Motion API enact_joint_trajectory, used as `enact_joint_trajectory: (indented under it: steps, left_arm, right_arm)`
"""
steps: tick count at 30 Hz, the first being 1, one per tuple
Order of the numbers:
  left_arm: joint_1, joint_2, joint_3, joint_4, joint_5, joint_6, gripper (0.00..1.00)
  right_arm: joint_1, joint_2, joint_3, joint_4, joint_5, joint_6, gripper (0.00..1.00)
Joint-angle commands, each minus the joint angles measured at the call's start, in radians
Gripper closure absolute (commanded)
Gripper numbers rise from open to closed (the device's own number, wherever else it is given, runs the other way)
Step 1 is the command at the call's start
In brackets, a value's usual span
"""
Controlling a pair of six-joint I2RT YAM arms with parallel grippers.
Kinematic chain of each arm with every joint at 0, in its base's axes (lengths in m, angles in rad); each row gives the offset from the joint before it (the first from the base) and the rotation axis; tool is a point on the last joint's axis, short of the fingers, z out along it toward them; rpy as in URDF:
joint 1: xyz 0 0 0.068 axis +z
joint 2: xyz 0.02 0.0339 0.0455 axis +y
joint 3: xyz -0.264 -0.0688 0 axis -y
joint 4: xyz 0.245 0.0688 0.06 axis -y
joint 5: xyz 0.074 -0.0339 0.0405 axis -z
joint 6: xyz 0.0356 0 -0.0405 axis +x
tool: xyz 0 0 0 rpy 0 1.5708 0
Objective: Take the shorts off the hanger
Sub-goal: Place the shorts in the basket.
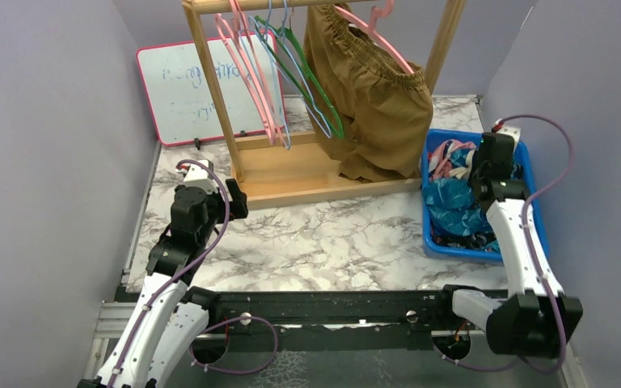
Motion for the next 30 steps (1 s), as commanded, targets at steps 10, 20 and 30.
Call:
enact_joint_trajectory:
  steps: [10, 20, 30]
  left_arm:
    - [0.006, -0.002, -0.010, 0.023, 0.032, 0.008, 0.01]
    - [0.014, 0.013, -0.006, 0.024, 0.032, 0.006, 0.01]
    - [0.016, 0.016, -0.006, 0.023, 0.044, 0.005, 0.01]
  right_arm:
    - [-0.084, 0.137, -0.154, 0.136, -0.059, 0.186, 0.49]
    - [-0.085, -0.154, -0.050, 0.071, -0.277, 0.153, 0.12]
    - [-0.085, -0.156, -0.053, 0.011, -0.784, 0.155, 0.24]
